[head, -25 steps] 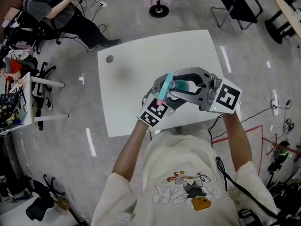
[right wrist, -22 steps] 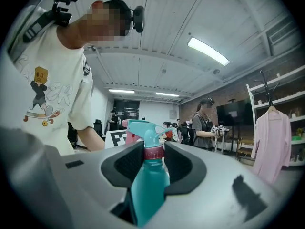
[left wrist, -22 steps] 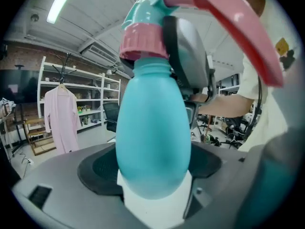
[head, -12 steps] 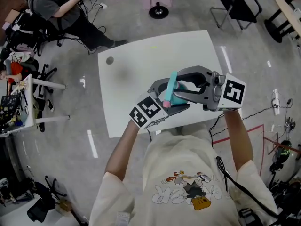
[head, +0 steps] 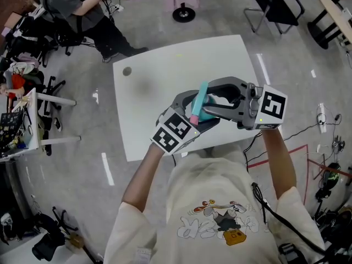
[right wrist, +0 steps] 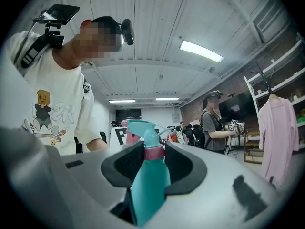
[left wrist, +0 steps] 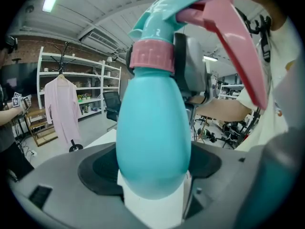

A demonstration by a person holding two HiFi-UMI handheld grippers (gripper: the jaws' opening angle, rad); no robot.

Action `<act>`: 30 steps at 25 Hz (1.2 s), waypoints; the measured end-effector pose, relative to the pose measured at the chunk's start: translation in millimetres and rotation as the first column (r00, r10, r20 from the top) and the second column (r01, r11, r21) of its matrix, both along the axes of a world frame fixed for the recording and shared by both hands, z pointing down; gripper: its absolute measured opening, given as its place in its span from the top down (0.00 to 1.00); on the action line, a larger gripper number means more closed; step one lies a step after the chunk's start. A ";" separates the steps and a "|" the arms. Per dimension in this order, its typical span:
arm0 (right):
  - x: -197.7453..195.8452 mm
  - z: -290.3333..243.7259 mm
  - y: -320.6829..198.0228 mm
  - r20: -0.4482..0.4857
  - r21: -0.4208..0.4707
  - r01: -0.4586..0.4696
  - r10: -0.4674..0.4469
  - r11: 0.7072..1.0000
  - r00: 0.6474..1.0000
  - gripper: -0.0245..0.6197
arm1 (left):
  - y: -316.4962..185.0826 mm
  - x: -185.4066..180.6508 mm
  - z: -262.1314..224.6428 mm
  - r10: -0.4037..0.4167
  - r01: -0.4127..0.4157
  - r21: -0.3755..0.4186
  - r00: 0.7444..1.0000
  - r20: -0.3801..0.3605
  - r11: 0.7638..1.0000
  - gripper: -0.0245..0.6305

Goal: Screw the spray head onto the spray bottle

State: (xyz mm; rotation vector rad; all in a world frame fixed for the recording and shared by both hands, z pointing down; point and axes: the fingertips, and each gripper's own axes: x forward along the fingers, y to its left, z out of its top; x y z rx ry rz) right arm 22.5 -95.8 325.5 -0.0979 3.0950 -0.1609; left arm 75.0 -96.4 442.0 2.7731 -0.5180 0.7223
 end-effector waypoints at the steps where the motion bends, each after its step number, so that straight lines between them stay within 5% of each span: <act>1: -0.1 -0.3 0.0 -0.002 -0.003 0.000 0.000 1.000 1.000 0.75 | 0.0 -0.5 0.4 0.003 -0.003 0.000 1.000 0.004 1.000 0.34; 7: 5.2 9.9 6.7 -0.145 -0.007 0.079 -0.079 0.997 0.986 0.67 | 5.0 -4.4 -0.8 0.049 -0.049 0.019 0.999 0.018 0.999 0.34; 12: 20.9 -1.0 8.7 -0.413 0.070 0.228 -0.180 0.971 0.893 0.63 | 10.5 -13.5 -0.4 0.166 -0.172 0.044 0.980 0.109 0.984 0.34; 15: 23.7 -8.4 9.5 -0.598 0.120 0.334 -0.200 0.935 0.776 0.63 | 16.3 -19.3 8.5 0.220 -0.229 0.039 0.961 0.167 0.973 0.34; 19: 22.7 -4.4 18.7 -0.797 0.117 0.521 -0.233 0.846 0.557 0.63 | 21.6 -11.1 14.8 0.259 -0.267 0.018 0.945 0.200 0.963 0.34; 25: 21.7 32.1 27.3 -0.946 0.012 0.680 -0.212 0.733 0.246 0.63 | 26.6 -8.1 29.5 0.305 -0.309 -0.021 0.923 0.234 0.951 0.34; 30: 13.3 46.3 38.6 -0.968 -0.062 0.749 -0.221 0.660 0.115 0.64 | 32.6 -7.8 32.2 0.335 -0.334 -0.046 0.911 0.240 0.941 0.34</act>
